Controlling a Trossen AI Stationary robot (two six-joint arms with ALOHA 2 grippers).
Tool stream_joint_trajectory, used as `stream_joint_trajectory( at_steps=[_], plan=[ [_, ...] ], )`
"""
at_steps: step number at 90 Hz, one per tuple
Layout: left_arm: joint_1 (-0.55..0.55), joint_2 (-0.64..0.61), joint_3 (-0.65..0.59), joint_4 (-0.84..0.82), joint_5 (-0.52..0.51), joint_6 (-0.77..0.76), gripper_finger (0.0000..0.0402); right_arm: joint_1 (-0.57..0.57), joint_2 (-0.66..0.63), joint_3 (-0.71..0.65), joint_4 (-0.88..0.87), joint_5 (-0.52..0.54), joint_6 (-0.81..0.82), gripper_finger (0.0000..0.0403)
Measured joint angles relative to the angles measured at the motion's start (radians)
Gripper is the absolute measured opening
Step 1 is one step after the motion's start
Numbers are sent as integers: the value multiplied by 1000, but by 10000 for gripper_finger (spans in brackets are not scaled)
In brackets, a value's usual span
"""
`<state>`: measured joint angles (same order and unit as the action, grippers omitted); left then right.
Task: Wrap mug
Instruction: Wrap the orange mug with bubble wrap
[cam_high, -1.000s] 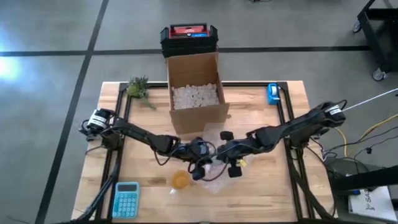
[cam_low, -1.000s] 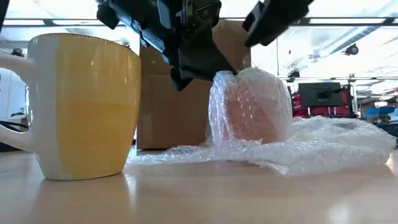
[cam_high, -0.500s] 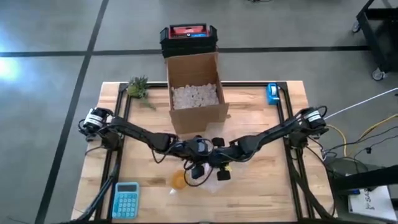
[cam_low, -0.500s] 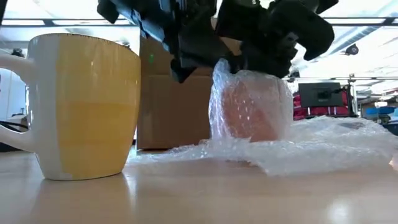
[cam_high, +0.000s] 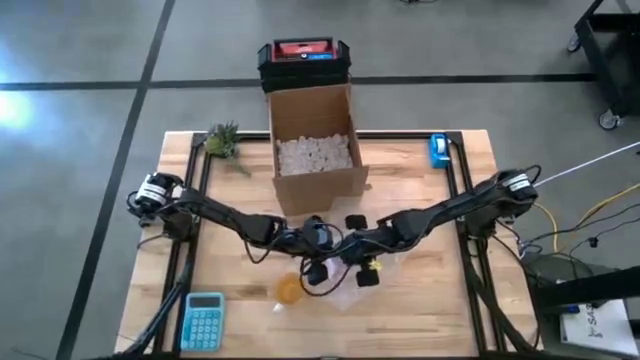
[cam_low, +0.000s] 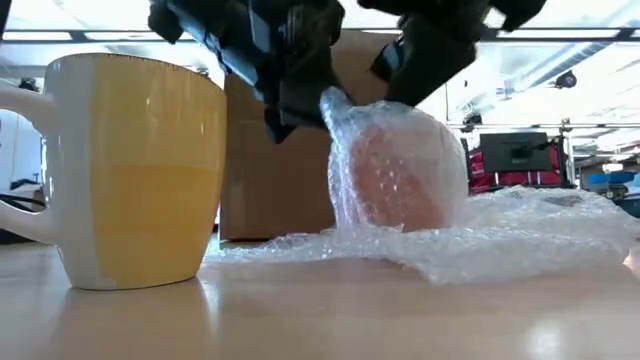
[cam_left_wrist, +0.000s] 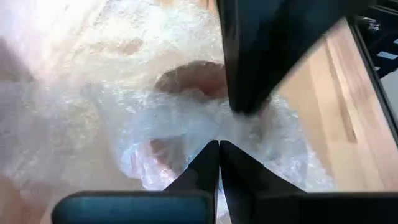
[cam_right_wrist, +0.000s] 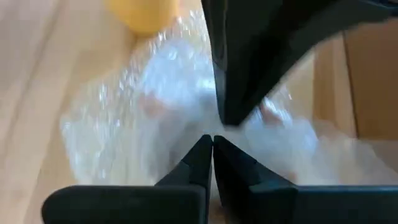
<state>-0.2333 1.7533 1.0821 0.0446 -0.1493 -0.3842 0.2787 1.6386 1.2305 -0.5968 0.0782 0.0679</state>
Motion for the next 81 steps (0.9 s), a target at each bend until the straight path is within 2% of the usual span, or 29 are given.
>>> stream_joint_trajectory(
  at_steps=[7, 24, 56, 70, 81],
  plan=[
    [0, 6, 0, 5, 0, -3, 0, -2, -22, 5, -6, 14, 5, 2],
    [0, 12, 0, 9, 0, -6, 0, -5, -17, -1, 66, 150, -9, 2],
    [1, -15, 0, -32, 5, -10, 0, -13, 207, -11, 113, 74, 7, 2],
    [0, -47, 1, -36, 9, -6, 0, -13, 238, -11, 119, 69, 11, 2],
    [-2, -81, 3, -101, 9, -6, 0, -16, 227, -11, 113, 60, 4, 2]
  ],
)
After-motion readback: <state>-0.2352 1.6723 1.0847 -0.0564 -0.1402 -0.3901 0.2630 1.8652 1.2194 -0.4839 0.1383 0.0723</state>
